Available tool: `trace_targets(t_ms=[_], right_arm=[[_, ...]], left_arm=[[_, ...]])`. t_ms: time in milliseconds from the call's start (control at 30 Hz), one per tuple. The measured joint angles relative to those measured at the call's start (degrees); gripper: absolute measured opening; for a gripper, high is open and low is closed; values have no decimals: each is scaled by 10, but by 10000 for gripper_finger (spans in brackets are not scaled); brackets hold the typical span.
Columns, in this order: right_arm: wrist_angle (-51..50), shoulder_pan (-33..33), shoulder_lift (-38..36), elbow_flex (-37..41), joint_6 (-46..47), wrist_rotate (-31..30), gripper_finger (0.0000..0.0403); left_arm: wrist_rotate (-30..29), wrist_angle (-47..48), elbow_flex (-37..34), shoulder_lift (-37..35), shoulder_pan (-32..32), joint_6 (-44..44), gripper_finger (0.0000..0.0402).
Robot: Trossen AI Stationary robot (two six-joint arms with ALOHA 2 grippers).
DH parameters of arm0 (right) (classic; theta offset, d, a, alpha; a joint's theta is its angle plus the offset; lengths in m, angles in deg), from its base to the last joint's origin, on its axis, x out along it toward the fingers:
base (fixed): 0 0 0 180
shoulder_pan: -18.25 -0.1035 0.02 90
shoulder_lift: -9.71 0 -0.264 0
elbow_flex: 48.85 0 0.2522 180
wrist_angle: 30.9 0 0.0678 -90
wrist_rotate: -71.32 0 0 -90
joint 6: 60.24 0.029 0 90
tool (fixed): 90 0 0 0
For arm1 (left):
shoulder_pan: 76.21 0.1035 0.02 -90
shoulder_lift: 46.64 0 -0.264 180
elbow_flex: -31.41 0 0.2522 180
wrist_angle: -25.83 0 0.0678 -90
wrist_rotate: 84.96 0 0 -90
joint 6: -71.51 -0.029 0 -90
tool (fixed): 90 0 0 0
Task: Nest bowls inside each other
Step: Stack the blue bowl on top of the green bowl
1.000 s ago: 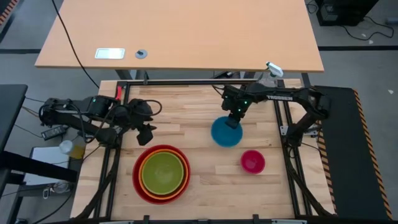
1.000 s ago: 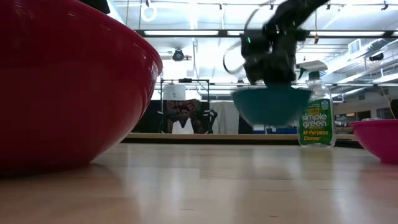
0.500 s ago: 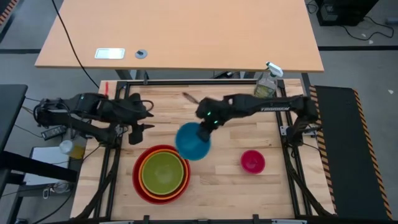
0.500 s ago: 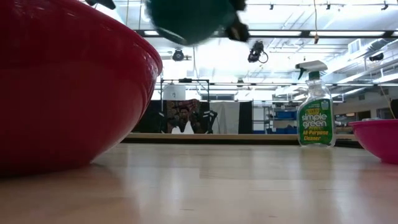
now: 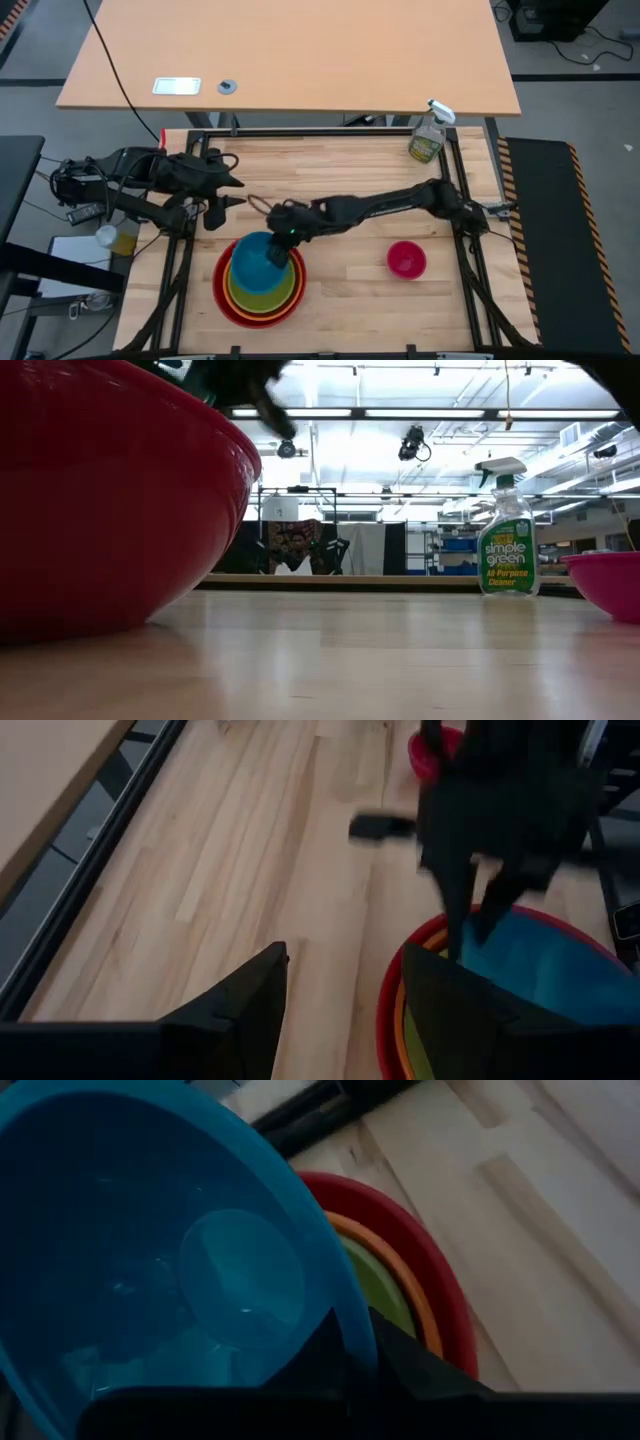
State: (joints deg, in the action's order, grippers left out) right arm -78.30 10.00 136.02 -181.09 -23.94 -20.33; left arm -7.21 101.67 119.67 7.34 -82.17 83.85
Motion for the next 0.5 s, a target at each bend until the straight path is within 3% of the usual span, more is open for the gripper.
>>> trace_targets(t_ms=[200,500], right_arm=[[13,-3,60,1,-3,3,27],[-22,-13,67,1,-9,-13,28]], left_arm=[[0,7,0,-2,0,19,201],[1,26,0,-1,0,21,201]])
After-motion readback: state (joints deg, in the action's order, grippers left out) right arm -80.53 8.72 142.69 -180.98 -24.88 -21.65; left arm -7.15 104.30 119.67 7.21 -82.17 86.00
